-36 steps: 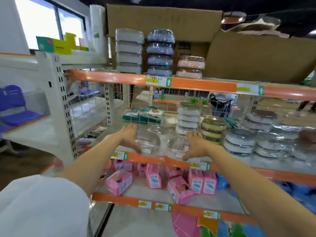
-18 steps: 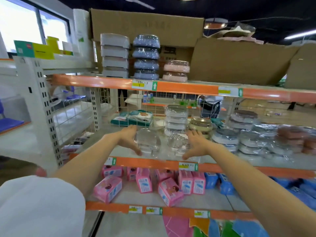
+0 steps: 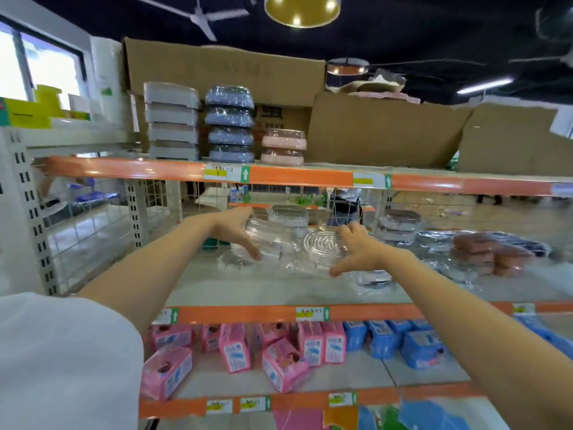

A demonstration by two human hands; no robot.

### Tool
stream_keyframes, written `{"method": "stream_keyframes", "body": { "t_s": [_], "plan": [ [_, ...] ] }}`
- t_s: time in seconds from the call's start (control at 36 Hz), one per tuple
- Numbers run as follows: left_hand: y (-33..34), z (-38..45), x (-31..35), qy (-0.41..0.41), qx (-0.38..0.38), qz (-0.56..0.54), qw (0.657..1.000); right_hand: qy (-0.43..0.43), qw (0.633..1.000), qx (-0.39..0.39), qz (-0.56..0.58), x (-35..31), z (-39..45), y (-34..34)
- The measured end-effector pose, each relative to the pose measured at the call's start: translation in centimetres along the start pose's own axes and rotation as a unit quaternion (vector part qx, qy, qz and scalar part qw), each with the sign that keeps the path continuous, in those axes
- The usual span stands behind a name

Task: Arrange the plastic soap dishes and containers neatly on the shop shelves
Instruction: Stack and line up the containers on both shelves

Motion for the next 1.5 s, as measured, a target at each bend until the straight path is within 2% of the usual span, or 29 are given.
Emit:
{"method": "stream_keyframes", "body": {
  "t_s": [0.22, 0.47, 0.89, 1.19, 1.39, 1.5],
  "plan": [
    [-4.2, -0.3, 2.9, 0.027, 0.023, -0.032, 0.999, 0.002, 0.998, 0.054, 0.032, 1.6, -1.5, -5.0],
    [-8.4, 0.2, 6.2, 0.042, 0.08, -0.043, 0.995, 0.016, 0.993, 0.112, 0.014, 2.3, -2.4, -10.0],
    [-12.5, 4.2, 8.1, 0.06, 0.163, -0.084, 0.981, 0.049, 0.986, 0.159, 0.033, 4.8, 0.6, -15.2],
    [-16.6, 9.5, 4.0, 0.042, 0.178, -0.088, 0.979, 0.031, 0.983, 0.171, 0.067, 4.7, 9.3, -17.0],
    [-19.5, 12.5, 0.1, 0.031, 0.217, -0.091, 0.971, 0.007, 0.982, 0.176, 0.071, 3.4, 15.9, -18.0],
    [-21.7, 13.7, -1.7, -0.002, 0.249, -0.069, 0.966, 0.002, 0.981, 0.184, 0.061, 2.5, 19.6, -19.1]
  ]
}}
Point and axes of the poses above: each hand's wrist, its own z-axis towards the middle knuckle, its own y-axis out of the palm, x = y × z, the point moved 5 cm from there along z, towards the middle knuckle, and after that the axes turned 4 degrees about -x, right-handed, at the moved point
